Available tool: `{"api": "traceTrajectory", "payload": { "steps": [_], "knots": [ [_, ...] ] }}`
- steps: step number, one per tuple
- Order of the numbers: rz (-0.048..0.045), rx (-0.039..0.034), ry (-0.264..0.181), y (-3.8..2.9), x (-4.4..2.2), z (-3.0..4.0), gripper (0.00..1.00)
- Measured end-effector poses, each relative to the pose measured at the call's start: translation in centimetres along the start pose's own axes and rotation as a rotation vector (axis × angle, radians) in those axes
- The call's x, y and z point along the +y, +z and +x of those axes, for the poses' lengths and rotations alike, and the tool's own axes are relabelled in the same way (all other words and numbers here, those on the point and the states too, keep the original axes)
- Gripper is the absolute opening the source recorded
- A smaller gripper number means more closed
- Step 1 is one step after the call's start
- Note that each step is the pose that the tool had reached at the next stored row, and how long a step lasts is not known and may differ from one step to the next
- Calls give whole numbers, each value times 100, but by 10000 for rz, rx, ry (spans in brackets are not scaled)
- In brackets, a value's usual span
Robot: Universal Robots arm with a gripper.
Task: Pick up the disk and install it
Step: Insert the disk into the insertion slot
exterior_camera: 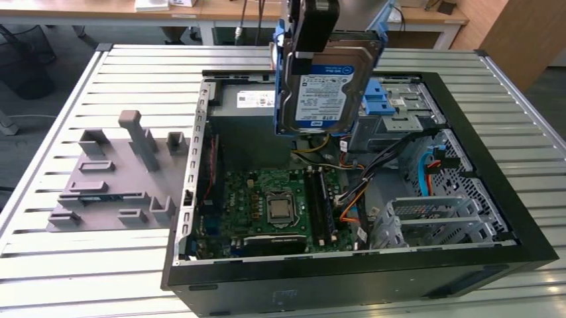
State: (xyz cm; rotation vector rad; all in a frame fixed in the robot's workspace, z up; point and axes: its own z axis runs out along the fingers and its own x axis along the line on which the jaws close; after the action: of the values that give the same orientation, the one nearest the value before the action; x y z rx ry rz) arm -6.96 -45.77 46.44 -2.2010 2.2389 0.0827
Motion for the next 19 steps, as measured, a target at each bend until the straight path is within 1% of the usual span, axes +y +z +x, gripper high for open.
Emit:
{"api": "traceTrajectory", "payload": {
  "steps": [12, 13, 19],
  "knots": [
    [1, 0, 0, 0, -8, 0, 37],
    [0, -1, 0, 0, -9, 24, 37],
    [0, -1, 1, 0, -8, 69, 37]
  ]
}}
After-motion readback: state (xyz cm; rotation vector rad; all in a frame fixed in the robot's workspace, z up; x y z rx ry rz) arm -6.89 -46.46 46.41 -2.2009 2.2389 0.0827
